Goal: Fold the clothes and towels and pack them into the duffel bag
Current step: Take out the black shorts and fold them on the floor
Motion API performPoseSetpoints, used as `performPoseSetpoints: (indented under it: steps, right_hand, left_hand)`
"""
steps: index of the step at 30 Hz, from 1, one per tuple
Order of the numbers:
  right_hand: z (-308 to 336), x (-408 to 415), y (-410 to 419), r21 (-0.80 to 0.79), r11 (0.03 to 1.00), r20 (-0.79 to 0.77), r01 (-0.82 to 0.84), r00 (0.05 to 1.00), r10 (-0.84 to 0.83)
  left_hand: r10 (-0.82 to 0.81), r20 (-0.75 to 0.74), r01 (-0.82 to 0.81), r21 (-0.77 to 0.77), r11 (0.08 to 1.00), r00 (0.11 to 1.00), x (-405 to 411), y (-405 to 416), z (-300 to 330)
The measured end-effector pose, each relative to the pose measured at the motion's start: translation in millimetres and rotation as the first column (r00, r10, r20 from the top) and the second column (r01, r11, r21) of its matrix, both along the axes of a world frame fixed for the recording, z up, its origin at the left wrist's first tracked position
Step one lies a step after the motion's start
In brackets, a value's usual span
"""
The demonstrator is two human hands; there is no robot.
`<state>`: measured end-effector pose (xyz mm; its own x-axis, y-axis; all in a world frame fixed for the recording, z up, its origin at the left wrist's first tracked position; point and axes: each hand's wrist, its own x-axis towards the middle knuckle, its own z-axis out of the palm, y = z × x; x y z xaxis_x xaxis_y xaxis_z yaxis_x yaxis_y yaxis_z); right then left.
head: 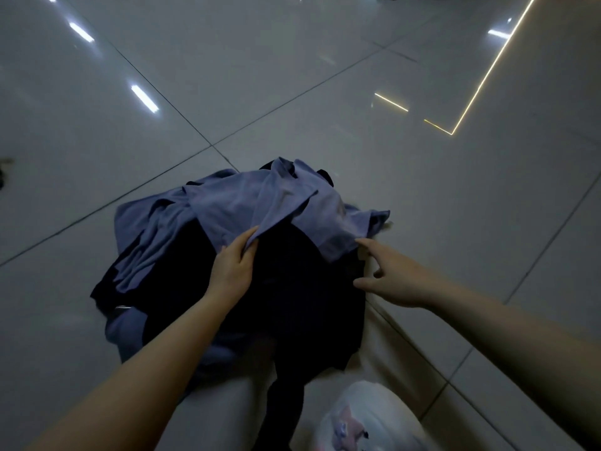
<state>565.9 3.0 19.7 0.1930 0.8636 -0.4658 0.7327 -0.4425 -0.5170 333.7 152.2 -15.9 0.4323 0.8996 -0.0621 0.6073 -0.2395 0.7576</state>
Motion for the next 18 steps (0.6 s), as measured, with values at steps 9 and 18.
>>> performPoseSetpoints:
  steps: [9,18]
  right_hand:
    - [-22.4,-46.5,15.4,0.003,0.989,0.180,-0.149,0.973,0.146]
    - [-48.4,-58.0,2.9,0.122,0.979,0.042,0.164,0.985,-0.170]
  left_hand:
    - [-0.256,-0.277,0.313,0.185,0.932,0.926,-9.4,-8.1,-15.7]
    - [-0.292,-0.467,0.425,0.207,0.881,0.834,-21.6,-3.1,-28.7]
